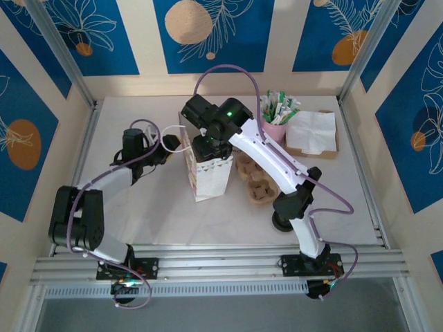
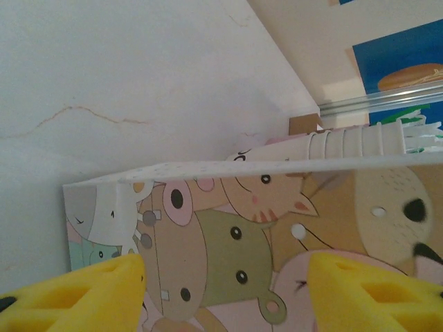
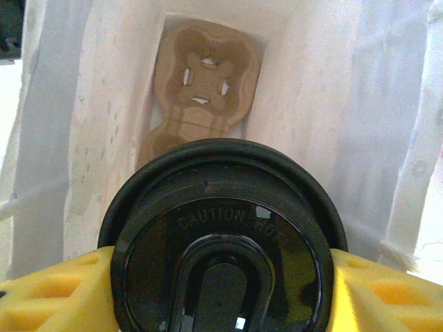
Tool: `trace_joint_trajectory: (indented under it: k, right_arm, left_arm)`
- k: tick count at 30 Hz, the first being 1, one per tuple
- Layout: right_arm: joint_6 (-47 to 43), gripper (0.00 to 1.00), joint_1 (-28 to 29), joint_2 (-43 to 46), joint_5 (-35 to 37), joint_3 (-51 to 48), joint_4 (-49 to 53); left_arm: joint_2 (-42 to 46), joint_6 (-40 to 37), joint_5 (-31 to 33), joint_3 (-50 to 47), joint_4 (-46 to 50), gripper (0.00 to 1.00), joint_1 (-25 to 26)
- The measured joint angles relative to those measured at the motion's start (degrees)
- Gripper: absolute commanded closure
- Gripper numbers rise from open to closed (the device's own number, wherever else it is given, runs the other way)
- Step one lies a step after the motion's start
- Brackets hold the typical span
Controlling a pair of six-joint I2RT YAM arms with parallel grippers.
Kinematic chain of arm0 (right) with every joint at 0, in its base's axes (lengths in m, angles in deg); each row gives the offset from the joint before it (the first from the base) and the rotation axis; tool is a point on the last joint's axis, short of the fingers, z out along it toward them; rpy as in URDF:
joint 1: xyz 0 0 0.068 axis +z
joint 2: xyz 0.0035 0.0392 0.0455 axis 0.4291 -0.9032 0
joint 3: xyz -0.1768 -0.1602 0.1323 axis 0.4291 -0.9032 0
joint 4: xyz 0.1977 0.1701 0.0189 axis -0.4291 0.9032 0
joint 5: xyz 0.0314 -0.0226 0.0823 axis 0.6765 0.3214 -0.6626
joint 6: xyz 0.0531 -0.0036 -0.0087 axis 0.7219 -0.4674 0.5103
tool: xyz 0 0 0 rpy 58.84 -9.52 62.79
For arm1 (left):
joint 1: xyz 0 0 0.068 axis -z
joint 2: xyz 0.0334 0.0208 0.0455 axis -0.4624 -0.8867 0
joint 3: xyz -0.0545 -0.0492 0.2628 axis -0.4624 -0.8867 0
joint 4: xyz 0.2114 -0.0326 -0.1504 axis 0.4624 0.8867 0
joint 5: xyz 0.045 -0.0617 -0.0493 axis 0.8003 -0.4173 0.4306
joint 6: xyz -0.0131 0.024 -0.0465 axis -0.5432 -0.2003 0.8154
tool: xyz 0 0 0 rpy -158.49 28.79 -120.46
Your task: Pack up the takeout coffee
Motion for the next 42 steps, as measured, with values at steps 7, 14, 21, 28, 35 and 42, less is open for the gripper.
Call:
trace_joint_trajectory:
  k: [7, 14, 21, 28, 35, 42]
  right_arm:
    - [0.0, 0.42, 0.0, -0.7, -0.6, 0.0, 0.1]
    - [-0.5, 0.42, 0.2, -0.9, -1.0, 0.0, 0.0]
    - [-0.6, 0.41, 0.2, -0.9, -1.0, 0.0, 0.2]
    - [-0.7, 0.41, 0.3, -1.5, -1.0, 0.2, 0.3]
    - [-1.1, 0.41, 0.3, -1.9, -1.0, 0.5, 1.2]
    - [-1.7, 0.41, 0.3, -1.9, -1.0, 0.6, 3.0]
  left_arm:
    - [1.0, -1.0, 2.9, 0.9, 3.5, 0.42, -1.6]
    - [-12.4, -0.3, 0.2, 11.5, 2.6, 0.54, -4.8]
    - [-25.3, 5.3, -8.8, 18.9, -6.7, 0.62, -4.5]
    - [-28.8, 8.2, -13.5, 18.5, -14.0, 0.65, -2.7]
    - [-28.8, 9.9, -15.0, 13.4, -22.1, 0.65, -2.0]
    - [-26.3, 9.9, -14.9, 6.5, -24.7, 0.65, -2.0]
